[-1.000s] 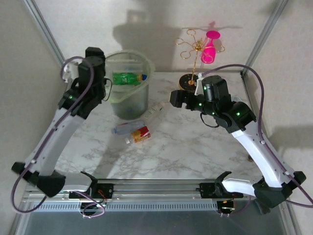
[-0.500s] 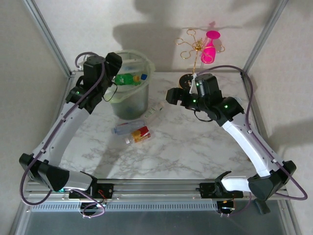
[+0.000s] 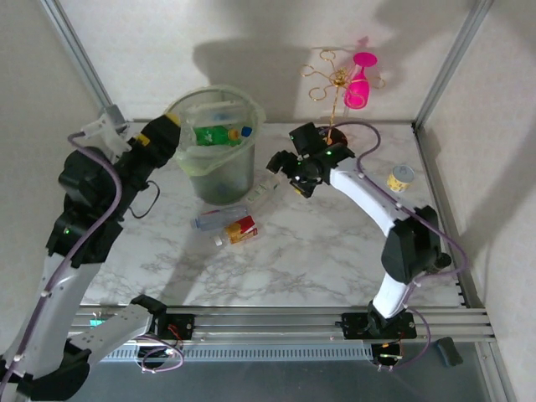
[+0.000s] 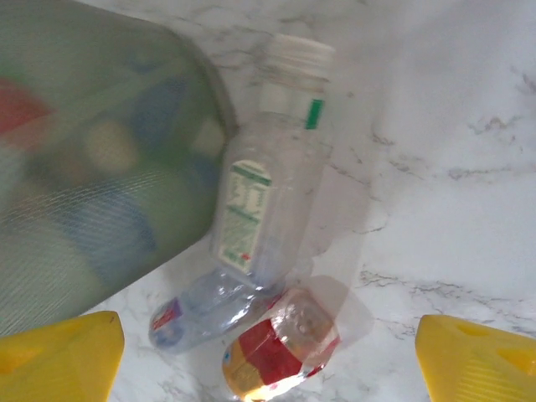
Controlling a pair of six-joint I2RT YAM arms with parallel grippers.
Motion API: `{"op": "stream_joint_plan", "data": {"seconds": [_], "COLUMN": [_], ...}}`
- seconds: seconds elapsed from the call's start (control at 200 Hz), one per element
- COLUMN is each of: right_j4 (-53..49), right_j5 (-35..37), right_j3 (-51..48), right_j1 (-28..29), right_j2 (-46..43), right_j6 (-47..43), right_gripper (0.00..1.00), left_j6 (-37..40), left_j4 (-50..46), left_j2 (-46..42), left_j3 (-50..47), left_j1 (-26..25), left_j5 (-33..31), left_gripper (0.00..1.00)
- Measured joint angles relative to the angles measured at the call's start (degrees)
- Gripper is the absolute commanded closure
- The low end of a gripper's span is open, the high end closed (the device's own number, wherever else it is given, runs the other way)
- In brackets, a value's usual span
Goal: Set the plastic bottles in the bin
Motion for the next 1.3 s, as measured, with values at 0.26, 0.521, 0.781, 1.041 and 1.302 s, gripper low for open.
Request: {"op": "stream_joint_plan", "data": {"seconds": [0.26, 0.521, 0.781, 1.041, 1.302], "right_j4": [2.56, 4.37, 5.27, 6.97, 6.86], "right_j5": [-2.86, -4.17, -4.11, -3.04, -0.52], "right_j3": [4.94, 9.75, 10.49, 7.37, 0.94], "right_j1": [0.70, 2.16, 2.14, 2.14, 1.86], "right_j2": [12.70, 19.82, 24.13, 24.04, 18.03], "right_j6": [8.17, 11.08, 12.35, 12.96, 12.20], "right_gripper": [0.08, 0.08, 0.15, 0.33, 0.57], "left_j6": [2.27, 2.60, 3.39, 3.96, 4.46], "left_j4": [-4.28, -10.36, -14.53, -16.87, -16.48], "left_j2": [-6.16, -8.11, -8.15, -8.85, -7.85], "left_j3": [-3.21, -3.58, -2.71, -2.38, -1.62], "left_j1": [0.00, 0.00, 0.00, 0.00, 0.00], "left_j5": [2.99, 4.04, 4.09, 4.09, 4.33], "left_gripper": [0.27, 0.28, 0.28, 0.29, 0.29]}}
